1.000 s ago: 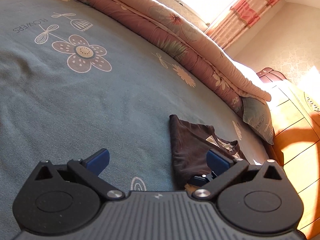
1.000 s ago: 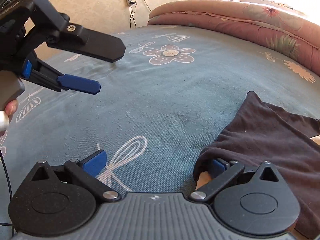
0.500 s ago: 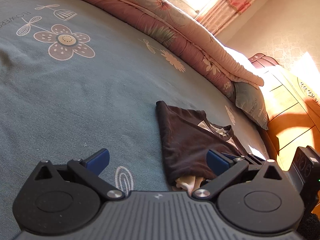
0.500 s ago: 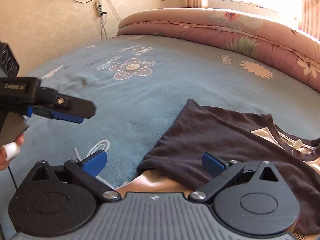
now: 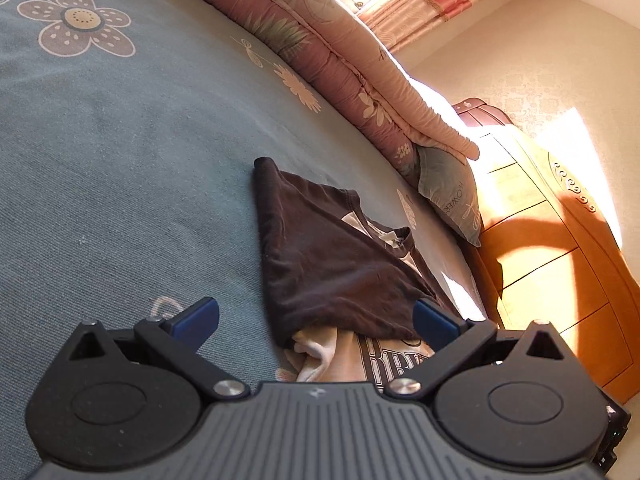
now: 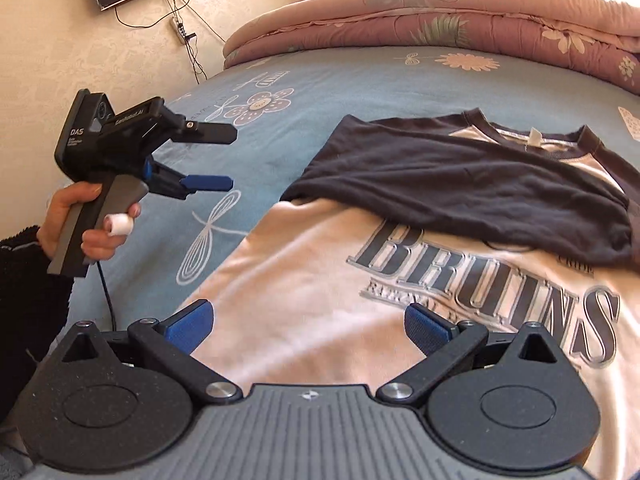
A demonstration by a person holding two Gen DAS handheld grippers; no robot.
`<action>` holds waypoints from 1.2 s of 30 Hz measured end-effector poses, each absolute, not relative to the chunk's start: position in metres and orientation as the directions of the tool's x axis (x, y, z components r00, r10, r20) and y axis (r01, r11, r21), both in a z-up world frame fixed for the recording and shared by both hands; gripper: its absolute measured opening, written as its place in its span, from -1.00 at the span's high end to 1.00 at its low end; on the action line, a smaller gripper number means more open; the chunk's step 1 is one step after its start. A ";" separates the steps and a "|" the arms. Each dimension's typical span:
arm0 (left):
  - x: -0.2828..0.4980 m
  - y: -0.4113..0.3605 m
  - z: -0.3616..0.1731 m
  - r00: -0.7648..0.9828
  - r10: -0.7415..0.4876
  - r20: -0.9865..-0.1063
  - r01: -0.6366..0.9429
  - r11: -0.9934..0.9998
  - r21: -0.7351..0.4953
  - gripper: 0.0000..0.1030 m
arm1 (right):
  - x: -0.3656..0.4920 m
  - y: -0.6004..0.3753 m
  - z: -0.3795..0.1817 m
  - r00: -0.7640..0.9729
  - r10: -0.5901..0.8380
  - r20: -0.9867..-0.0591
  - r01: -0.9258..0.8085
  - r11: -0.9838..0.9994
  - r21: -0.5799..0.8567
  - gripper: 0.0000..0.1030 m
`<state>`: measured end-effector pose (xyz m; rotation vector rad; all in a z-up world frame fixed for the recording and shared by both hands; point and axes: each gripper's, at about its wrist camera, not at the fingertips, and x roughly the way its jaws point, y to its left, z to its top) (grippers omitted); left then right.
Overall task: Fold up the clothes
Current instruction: 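Close the left gripper on the folded sleeve near the cuff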
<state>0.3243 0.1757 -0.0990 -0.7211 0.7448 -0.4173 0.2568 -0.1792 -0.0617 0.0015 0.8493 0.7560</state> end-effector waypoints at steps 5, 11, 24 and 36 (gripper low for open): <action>0.379 0.171 -0.121 0.638 -0.601 -0.481 0.039 0.649 -0.760 -0.98 | 0.246 -0.231 -0.081 0.435 0.646 -0.628 -0.545 0.744 0.387 -1.00; 0.455 0.165 -0.121 0.621 -0.615 -0.485 0.072 0.661 -0.747 -0.98 | 0.248 -0.257 -0.081 0.460 0.643 -0.612 -0.498 0.758 0.421 -1.00; 0.508 0.161 -0.130 0.574 -0.619 -0.536 0.101 0.704 -0.703 0.12 | 0.241 -0.249 -0.080 0.458 0.615 -0.641 -0.529 0.769 0.359 -1.00; 0.516 0.149 -0.111 0.616 -0.412 -0.672 0.021 0.861 -0.508 0.88 | 0.241 -0.257 -0.079 0.517 0.556 -0.651 -0.491 0.816 0.307 -1.00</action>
